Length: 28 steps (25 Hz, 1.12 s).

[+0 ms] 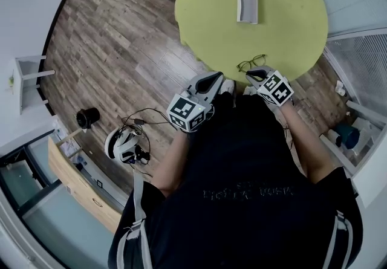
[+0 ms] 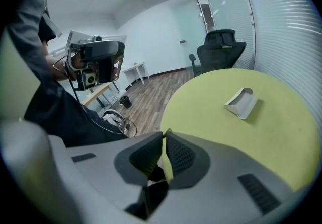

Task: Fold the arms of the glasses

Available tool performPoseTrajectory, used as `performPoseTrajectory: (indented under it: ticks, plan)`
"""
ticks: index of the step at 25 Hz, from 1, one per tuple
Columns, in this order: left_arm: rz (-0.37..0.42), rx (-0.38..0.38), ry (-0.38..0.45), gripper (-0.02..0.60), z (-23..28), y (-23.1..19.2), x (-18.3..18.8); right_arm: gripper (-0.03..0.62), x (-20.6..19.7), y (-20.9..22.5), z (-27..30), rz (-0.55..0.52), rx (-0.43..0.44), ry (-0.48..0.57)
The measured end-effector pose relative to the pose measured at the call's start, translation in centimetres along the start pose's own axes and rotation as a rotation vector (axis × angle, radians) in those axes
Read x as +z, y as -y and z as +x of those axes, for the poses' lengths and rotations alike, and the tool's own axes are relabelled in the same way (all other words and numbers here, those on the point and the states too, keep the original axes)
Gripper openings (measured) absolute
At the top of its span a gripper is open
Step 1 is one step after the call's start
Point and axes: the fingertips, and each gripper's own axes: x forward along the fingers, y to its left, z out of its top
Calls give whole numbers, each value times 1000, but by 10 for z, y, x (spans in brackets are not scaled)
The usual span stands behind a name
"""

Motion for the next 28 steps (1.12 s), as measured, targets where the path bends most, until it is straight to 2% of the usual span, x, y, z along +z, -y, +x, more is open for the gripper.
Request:
performPoseTrajectory:
  ticks: [7, 14, 20, 28]
  plan:
    - [11, -11, -24, 20, 3, 5, -7, 41, -8, 20, -13, 81, -37, 28]
    - [4, -9, -40, 19, 7, 1, -11, 41, -26, 44, -16, 126, -69, 13]
    - [-3, -7, -64, 18, 11, 3, -15, 41, -41, 63, -13, 157, -78, -5]
    - [-17, 3, -83, 20, 15, 5, -18, 43, -58, 90, -6, 255, -72, -4]
